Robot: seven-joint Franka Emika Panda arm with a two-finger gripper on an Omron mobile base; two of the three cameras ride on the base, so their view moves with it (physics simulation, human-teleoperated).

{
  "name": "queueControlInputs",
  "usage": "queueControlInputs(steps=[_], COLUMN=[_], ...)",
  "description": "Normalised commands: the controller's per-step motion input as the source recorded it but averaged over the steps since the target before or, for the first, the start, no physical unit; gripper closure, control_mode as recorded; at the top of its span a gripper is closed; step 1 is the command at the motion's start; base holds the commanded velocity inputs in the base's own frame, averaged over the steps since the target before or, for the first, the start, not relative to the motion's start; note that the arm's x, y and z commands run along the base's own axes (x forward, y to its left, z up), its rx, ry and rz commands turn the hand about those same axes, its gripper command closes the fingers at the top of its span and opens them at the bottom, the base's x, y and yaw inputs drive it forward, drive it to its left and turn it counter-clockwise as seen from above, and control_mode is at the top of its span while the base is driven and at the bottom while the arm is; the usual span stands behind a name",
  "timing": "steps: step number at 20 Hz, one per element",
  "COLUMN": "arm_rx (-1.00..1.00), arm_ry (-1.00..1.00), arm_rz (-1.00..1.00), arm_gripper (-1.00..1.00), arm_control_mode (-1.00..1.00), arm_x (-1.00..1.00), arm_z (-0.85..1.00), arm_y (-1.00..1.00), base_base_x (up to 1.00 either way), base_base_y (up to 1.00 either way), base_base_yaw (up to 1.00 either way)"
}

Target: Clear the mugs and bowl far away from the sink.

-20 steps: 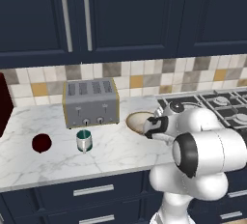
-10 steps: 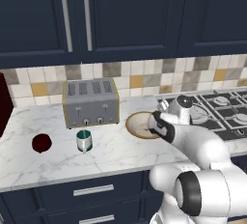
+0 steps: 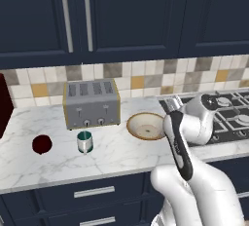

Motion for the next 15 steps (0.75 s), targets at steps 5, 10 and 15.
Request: queueControlInputs(steps=[5,10,15], arm_rx=[0.03,0.10,0.06], arm_ry=[-0.04,0.00,0.02], arm_rz=[0.03,-0.05,-0.04], arm_gripper=[-1.00,-1.00,-1.00], arm_control_mode=[-1.00,-1.00,-1.00], arm_x=[-0.83,-1.00,-1.00], arm_z=[0.70,0.74,0.72], arm_y=[-0.02,-0.07,-0.05], base_base_x=[0.00,0.00,0.00], base_base_y=[0.00,0.00,0.00], base_base_yaw=[0.00,0.00,0.00])
